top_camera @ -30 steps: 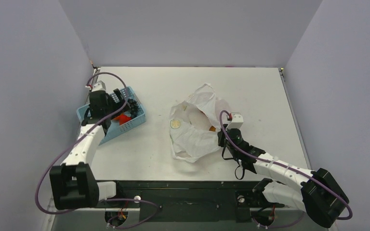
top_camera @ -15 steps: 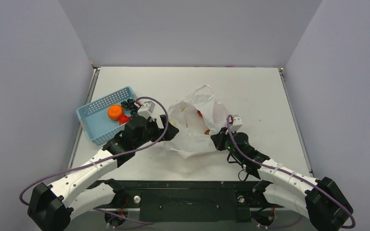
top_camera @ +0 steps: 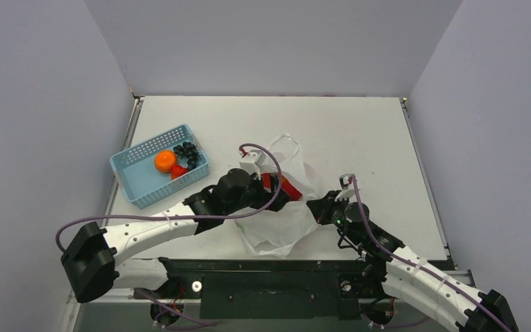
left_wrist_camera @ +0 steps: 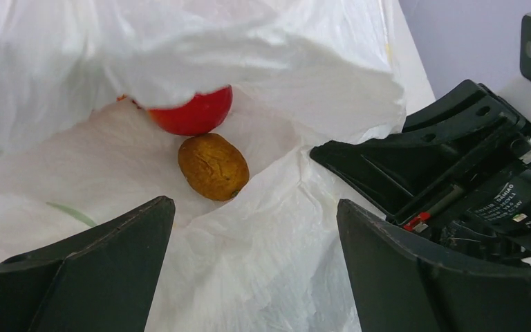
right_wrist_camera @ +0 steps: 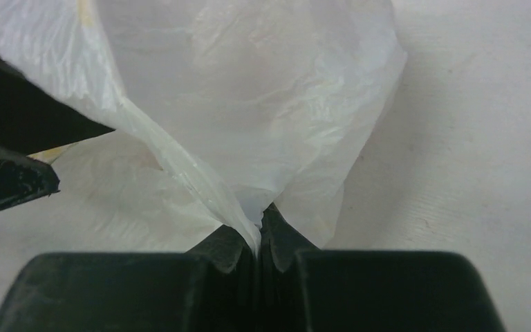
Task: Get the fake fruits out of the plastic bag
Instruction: Adjust the plastic bag at the center of the board, then take out the fake fruit from the plastic bag.
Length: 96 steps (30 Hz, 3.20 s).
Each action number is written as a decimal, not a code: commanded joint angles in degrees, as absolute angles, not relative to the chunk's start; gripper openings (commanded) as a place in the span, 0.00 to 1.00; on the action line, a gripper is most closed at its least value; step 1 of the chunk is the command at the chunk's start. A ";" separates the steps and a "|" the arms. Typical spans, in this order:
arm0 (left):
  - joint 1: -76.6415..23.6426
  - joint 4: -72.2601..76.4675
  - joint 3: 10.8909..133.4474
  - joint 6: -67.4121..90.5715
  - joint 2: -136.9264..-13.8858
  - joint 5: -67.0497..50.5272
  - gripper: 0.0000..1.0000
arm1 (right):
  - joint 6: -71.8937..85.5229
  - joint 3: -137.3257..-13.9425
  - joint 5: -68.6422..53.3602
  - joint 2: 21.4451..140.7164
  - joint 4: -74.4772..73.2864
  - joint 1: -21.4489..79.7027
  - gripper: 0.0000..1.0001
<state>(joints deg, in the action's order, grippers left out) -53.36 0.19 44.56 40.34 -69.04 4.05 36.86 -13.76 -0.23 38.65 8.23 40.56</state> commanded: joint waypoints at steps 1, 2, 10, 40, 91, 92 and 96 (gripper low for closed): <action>-55.30 6.75 49.22 38.98 -74.86 5.92 0.85 | 40.47 -13.16 9.77 37.85 -2.39 40.96 0.00; -55.66 7.42 49.64 38.96 -75.88 5.91 0.85 | 40.67 -13.86 11.23 38.13 -3.52 40.91 0.00; -58.95 8.85 54.02 38.54 -86.43 10.63 0.79 | 44.40 -17.79 14.54 44.81 -11.45 41.05 0.10; -62.12 16.73 42.34 41.79 -78.19 14.17 0.77 | 26.42 -32.04 33.89 62.89 -0.53 45.85 0.74; -62.14 18.30 58.60 41.73 -104.98 9.60 0.73 | 51.57 -15.16 19.70 52.86 -7.35 38.00 0.13; -62.18 17.94 59.61 41.06 -105.49 9.77 0.71 | 51.32 -15.01 19.56 52.62 -7.15 38.04 0.12; -63.24 14.91 62.37 39.09 -107.76 10.96 0.64 | 50.83 -14.50 20.32 50.16 -6.61 38.06 0.07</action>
<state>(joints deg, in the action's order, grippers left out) -62.33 16.40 57.87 42.22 -106.32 9.82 51.44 -15.07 19.46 52.47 -9.08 38.28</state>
